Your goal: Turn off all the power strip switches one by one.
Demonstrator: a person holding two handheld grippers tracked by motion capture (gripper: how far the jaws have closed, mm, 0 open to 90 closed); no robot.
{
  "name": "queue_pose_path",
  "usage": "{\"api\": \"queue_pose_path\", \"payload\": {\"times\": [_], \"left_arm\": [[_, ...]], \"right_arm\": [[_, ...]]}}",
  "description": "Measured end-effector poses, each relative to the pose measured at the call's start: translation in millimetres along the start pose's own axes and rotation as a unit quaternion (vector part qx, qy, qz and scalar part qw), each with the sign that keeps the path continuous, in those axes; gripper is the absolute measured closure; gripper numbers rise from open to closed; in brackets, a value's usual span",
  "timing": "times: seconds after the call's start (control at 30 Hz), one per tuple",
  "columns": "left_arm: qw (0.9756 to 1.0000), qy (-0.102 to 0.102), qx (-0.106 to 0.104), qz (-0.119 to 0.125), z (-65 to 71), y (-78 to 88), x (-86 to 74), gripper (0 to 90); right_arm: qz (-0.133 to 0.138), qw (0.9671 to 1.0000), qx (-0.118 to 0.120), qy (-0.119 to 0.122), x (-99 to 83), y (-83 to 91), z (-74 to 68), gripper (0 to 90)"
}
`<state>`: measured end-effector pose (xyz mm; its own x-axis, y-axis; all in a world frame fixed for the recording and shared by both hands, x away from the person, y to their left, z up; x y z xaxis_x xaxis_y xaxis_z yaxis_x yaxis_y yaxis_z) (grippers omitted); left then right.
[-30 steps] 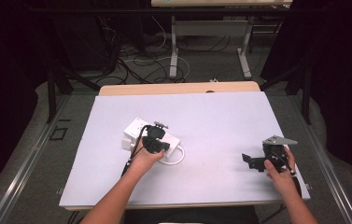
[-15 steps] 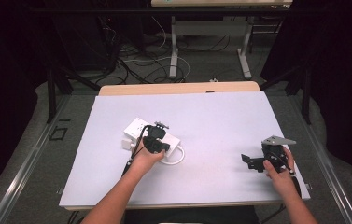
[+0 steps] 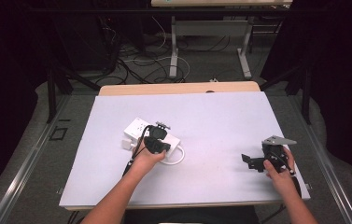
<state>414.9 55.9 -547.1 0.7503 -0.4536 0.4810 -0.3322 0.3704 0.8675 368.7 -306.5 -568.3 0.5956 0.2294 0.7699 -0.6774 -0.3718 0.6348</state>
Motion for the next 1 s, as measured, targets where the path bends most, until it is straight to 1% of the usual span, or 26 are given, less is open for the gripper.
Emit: {"api": "queue_pose_path", "payload": {"times": [0.07,0.13,0.4,0.43,0.5,0.53,0.63,0.67,0.7,0.9,0.97,1.0], "left_arm": [[1.0000,0.003,0.000,-0.001,0.1,0.2,-0.2,90.0],[1.0000,-0.001,-0.002,-0.007,-1.0,1.0,-0.3,90.0],[1.0000,0.003,-0.002,-0.004,-1.3,0.7,-0.2,90.0],[1.0000,0.001,-0.002,-0.004,-2.0,1.1,-0.1,90.0],[1.0000,0.005,-0.003,-0.003,-2.7,2.4,0.2,90.0],[0.9999,0.010,-0.004,0.003,-2.8,3.0,0.9,90.0],[0.9999,0.013,-0.003,0.005,-5.6,7.1,2.3,90.0],[0.9998,0.017,-0.004,0.008,-6.5,8.7,2.9,90.0],[0.9999,0.015,-0.002,0.009,-8.4,10.5,3.5,90.0],[0.9996,0.024,0.001,0.014,-17.6,18.2,5.0,90.0],[0.9994,0.030,0.001,0.015,-19.5,19.6,4.9,90.0],[0.9995,0.028,0.002,0.013,-21.3,20.7,4.9,90.0]], "right_arm": [[-0.001,1.0000,0.001,-0.001,0.1,0.2,-0.5,0.0],[-0.001,1.0000,0.000,-0.001,0.1,0.2,-0.5,0.0],[0.000,1.0000,0.000,-0.001,0.1,0.2,-0.5,0.0],[0.000,1.0000,-0.003,0.003,0.2,0.6,-0.1,0.0],[0.002,1.0000,-0.003,0.003,0.3,0.6,0.0,0.0],[0.002,1.0000,-0.003,0.003,0.3,0.6,0.0,0.0],[0.003,1.0000,-0.001,0.003,0.4,0.4,0.0,0.0],[0.003,1.0000,-0.001,0.002,0.4,0.4,-0.2,0.0],[0.001,1.0000,-0.003,0.003,0.3,0.7,0.0,0.0],[0.003,1.0000,-0.002,0.002,0.5,0.7,-0.1,0.0],[0.003,1.0000,-0.002,0.004,0.5,0.9,0.0,0.0],[0.003,1.0000,-0.001,0.002,0.5,0.7,-0.2,0.0]]}}
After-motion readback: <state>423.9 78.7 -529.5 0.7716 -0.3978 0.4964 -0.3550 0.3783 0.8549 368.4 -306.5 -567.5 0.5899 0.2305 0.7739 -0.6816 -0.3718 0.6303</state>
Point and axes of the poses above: each handheld gripper's, and its own axes: y roughly backward along the jaws, x roughly out of its top, z roughly to its right, the point moved 4 cm from there along -y, roughly forward along the jaws, and after that the axes turned 2 degrees about -z, right-handed, at the moved point
